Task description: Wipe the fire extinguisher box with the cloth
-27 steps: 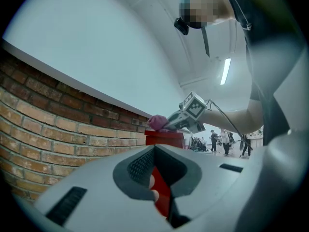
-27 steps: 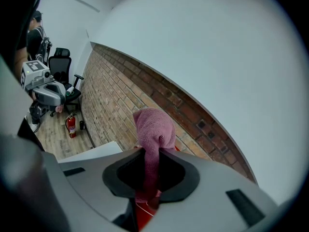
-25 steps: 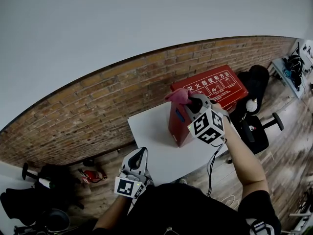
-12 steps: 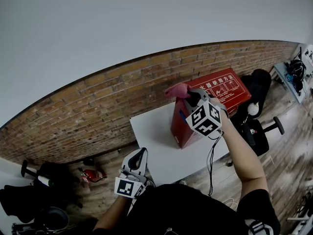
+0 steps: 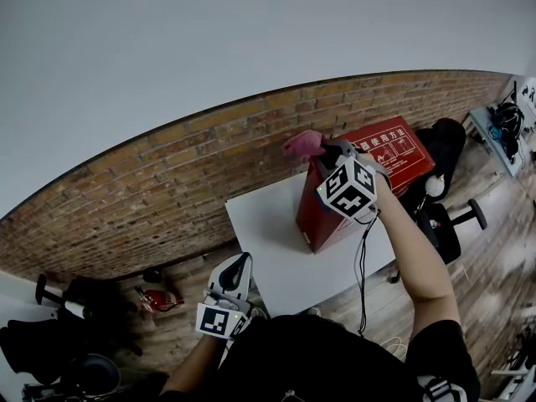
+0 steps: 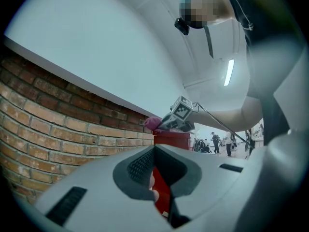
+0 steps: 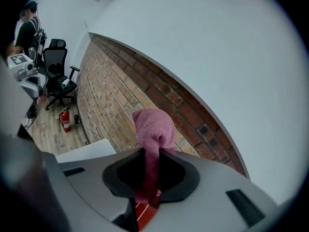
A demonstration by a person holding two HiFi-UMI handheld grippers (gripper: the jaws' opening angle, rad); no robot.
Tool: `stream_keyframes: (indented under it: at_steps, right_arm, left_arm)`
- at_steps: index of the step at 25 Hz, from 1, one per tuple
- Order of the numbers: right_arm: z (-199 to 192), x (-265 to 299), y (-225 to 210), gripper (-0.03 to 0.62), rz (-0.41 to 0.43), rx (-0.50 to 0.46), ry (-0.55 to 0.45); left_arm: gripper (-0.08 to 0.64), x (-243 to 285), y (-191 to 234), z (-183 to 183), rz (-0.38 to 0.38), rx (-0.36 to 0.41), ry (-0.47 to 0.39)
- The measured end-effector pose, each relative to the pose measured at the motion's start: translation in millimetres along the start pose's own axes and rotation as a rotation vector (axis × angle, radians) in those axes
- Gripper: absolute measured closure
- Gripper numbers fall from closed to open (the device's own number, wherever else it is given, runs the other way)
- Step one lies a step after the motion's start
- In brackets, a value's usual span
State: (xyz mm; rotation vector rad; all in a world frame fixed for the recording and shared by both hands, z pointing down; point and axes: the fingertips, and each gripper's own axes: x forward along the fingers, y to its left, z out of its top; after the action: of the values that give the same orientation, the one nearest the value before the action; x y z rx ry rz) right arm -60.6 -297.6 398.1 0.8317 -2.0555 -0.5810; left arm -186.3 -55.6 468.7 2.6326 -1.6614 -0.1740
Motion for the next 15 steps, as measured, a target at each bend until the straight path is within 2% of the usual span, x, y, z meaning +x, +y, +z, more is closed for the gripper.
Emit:
stream_keyframes:
  at_steps: [9, 15]
  right_arm:
    - [1, 6, -3, 0.523, -0.029, -0.011, 0.039]
    - [0, 5, -3, 0.523, -0.055, -0.006, 0.064]
  left_arm:
    - [0.512, -14, 22, 1, -0.043, -0.025, 0.014]
    - [0.512, -22, 34, 2, -0.085, -0.01, 0.027]
